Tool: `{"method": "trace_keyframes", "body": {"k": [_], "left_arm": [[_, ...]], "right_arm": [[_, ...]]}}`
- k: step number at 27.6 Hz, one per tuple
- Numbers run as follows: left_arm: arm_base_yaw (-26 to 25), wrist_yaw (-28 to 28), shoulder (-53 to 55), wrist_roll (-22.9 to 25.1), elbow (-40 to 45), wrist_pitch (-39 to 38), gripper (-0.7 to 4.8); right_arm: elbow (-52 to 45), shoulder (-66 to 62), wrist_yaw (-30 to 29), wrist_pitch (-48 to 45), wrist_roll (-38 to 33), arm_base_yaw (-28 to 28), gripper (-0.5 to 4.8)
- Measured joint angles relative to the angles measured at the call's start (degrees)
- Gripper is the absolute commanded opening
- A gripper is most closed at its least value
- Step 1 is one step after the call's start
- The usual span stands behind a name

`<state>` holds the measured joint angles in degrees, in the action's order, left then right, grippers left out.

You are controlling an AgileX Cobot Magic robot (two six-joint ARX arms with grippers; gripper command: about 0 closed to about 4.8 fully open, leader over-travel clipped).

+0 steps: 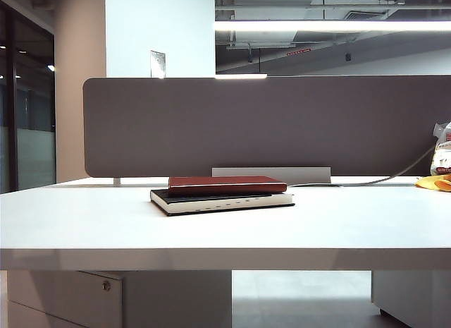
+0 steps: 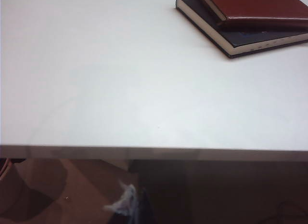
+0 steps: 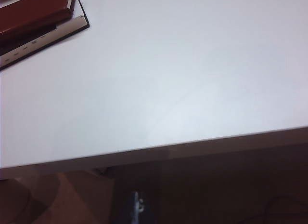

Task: Pick up the red book and place it on top of the black book.

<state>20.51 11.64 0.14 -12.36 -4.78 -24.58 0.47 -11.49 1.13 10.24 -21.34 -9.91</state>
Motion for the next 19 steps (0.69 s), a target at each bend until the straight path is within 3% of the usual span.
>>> {"method": "trace_keyframes", "body": {"k": [8,19], "left_arm": [[0.0,0.0,0.0,2.3,0.0,0.0,-0.06],[0.0,-1.1,0.0,1.0,0.0,0.0,-0.06]], "right_arm": [[0.0,-0.4,0.0,0.2,2.0,0.0,-0.05],[0.0,-4.2,-0.9,0.3,3.1,0.0,-0.05]]}}
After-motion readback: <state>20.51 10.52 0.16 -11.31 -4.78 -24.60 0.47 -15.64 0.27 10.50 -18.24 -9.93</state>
